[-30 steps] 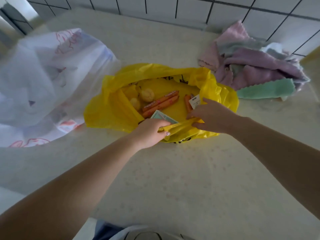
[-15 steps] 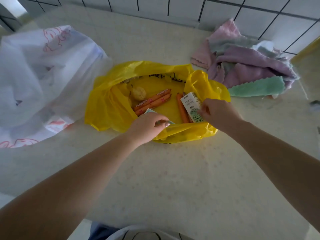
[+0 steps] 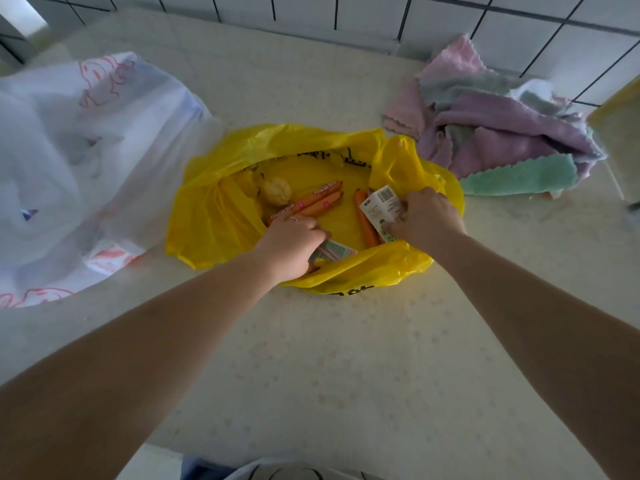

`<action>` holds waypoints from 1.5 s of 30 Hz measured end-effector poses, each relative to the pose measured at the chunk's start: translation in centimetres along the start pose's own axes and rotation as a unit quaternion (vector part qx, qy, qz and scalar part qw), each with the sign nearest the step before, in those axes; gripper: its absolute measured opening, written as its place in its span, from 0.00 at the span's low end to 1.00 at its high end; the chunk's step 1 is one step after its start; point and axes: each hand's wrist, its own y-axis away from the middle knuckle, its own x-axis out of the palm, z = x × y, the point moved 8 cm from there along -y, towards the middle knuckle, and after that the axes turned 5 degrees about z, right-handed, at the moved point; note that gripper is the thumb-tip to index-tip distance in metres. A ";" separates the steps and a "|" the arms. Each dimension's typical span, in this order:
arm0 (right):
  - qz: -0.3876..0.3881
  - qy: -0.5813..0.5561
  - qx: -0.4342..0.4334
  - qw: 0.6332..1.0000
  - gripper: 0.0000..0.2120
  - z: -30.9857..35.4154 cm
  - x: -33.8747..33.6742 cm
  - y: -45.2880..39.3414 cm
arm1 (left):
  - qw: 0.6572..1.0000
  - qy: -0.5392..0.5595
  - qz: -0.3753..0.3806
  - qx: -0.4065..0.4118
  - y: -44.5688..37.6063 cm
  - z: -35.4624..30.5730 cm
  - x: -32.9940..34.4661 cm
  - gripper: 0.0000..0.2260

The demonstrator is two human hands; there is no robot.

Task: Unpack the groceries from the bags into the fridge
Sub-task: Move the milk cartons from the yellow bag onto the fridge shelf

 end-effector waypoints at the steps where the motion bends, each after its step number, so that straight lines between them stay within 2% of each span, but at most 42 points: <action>1: -0.019 0.002 -0.013 1.000 0.26 0.4 -0.3 0.2 | 1.000 0.022 -0.009 -0.014 -0.1 0.5 0.0 0.23; 4: -0.057 0.007 -0.066 0.996 0.26 1.8 -0.6 0.9 | 0.991 0.105 -0.054 -0.068 0.3 2.3 -0.3 0.27; 8: -0.028 0.030 -0.120 0.992 0.27 3.1 0.1 0.6 | 0.979 0.133 -0.081 -0.131 0.7 4.3 -0.1 0.28; 12: -0.011 0.079 -0.159 0.984 0.31 4.8 0.0 0.2 | 0.982 0.156 -0.101 -0.015 0.1 2.6 0.1 0.42; 14: -0.002 0.097 -0.169 0.981 0.29 5.6 0.3 0.1 | 0.983 0.139 -0.118 -0.010 0.1 2.3 -0.2 0.44; 17: -0.001 0.074 -0.153 0.986 0.23 5.9 -0.1 -0.2 | 0.980 0.142 -0.132 -0.036 0.3 2.3 -0.7 0.40; 20: -0.039 0.036 -0.140 0.989 0.22 5.7 -1.4 0.1 | 0.966 0.194 -0.118 -0.122 0.8 4.1 -0.4 0.26; 22: -0.071 -0.006 -0.138 0.988 0.22 5.7 -2.8 0.6 | 0.955 0.224 -0.130 -0.146 1.2 5.0 -0.6 0.21; 26: -0.081 -0.149 -0.130 0.977 0.23 6.7 -5.5 1.5 | 0.921 0.289 -0.186 -0.183 2.9 6.4 -2.9 0.19; 31: -0.116 -0.255 -0.145 0.949 0.21 9.0 -8.5 2.8 | 0.876 0.359 -0.252 -0.203 6.4 7.2 -6.2 0.20; 42: -0.100 -0.354 -0.208 0.906 0.20 19.3 -10.9 7.7 | 0.754 0.474 -0.367 -0.270 19.9 11.1 -7.6 0.17; 45: -0.080 -0.367 -0.232 0.897 0.20 23.7 -10.0 9.7 | 0.705 0.495 -0.406 -0.305 25.0 13.2 -6.2 0.18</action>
